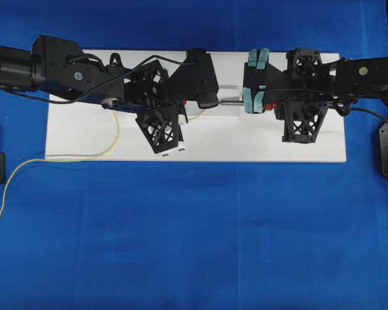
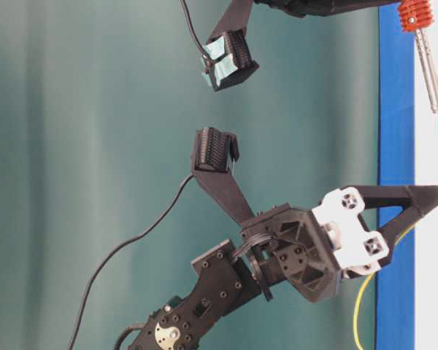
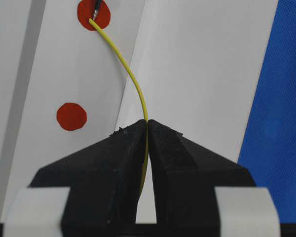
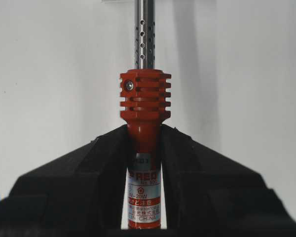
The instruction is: Touch the tip of the soldering iron to the tip of the solder at the mark.
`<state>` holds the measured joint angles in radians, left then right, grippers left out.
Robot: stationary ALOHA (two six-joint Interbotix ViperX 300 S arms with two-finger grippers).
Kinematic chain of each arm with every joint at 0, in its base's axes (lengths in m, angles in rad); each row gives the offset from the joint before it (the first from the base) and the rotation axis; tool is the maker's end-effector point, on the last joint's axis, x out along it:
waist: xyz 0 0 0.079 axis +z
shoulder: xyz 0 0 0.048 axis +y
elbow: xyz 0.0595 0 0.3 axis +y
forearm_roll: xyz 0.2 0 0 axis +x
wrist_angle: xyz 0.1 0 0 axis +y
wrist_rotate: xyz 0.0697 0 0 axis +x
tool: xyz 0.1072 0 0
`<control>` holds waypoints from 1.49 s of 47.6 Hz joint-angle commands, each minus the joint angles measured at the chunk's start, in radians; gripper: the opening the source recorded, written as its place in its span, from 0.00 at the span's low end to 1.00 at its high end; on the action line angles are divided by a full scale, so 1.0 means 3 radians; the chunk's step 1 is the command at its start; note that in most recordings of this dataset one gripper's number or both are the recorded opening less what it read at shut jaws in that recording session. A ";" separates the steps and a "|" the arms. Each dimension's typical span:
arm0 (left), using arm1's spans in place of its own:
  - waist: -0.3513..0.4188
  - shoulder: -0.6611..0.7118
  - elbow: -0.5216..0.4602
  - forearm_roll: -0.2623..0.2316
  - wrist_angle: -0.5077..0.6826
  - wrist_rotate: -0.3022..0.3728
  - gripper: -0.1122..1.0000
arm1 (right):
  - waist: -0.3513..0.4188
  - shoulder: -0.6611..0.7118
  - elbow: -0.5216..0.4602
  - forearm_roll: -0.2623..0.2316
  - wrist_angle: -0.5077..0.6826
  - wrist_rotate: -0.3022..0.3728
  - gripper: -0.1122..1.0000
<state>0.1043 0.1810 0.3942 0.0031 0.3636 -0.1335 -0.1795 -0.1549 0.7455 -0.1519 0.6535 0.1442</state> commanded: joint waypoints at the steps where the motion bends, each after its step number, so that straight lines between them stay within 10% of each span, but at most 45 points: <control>1: -0.0005 -0.0046 -0.0082 0.0005 -0.0015 0.0000 0.12 | 0.0005 -0.0031 -0.0077 0.0005 -0.0015 0.0000 0.16; 71: -0.0031 -0.0271 0.0000 0.0000 0.0015 0.0026 0.12 | 0.0005 -0.0036 -0.0072 0.0005 -0.0010 0.0005 0.16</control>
<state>0.0966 0.1672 0.3988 0.0031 0.3666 -0.1289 -0.1795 -0.1549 0.7455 -0.1519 0.6535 0.1442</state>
